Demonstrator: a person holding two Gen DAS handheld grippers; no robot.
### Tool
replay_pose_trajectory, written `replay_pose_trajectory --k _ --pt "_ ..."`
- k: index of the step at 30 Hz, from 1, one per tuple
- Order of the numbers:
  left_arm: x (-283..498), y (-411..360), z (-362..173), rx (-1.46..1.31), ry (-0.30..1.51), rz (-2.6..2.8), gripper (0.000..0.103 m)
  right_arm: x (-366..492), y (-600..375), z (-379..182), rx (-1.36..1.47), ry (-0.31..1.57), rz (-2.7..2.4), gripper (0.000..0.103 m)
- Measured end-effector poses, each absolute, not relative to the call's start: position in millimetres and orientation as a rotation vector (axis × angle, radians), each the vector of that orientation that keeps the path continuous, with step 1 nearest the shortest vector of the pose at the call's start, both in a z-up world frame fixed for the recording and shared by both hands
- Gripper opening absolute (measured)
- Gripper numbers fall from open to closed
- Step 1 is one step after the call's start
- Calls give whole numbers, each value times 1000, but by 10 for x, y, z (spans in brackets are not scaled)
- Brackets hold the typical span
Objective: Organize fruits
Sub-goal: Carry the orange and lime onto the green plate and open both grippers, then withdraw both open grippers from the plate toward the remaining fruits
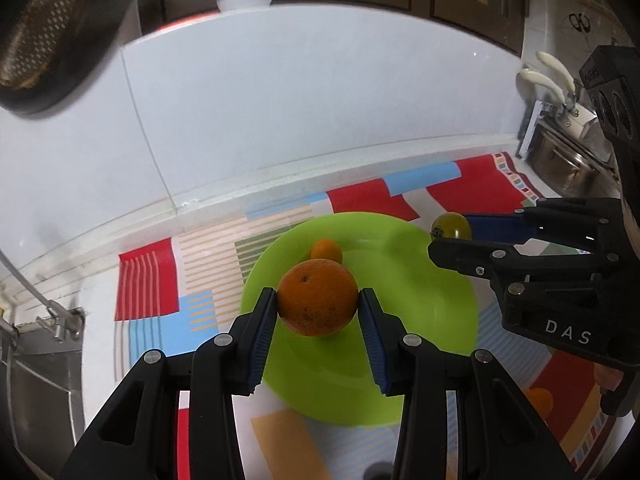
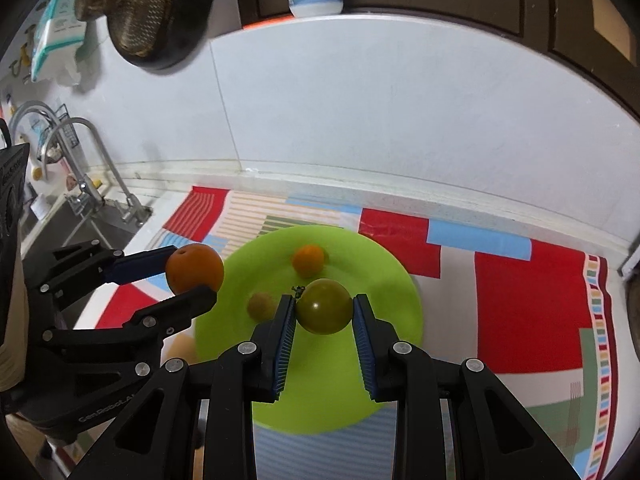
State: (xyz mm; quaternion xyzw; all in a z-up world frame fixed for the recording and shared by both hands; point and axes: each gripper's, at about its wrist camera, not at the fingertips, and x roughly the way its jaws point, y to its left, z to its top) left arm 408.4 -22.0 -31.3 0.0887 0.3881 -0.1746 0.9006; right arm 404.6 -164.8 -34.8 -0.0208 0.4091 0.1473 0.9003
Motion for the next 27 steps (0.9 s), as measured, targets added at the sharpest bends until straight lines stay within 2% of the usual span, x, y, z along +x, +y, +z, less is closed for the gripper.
replay_pose_trajectory --k 22,25,27 --pt "4632 -361 -754 178 910 -389 42 4632 -1725 -919 -10 962 315 31" --pt "4612 -353 -744 180 900 -381 47 4632 -1741 -914 -5 955 307 39" --pt "4584 -351 -708 184 889 -377 50 4617 -1749 -893 -14 945 296 39"
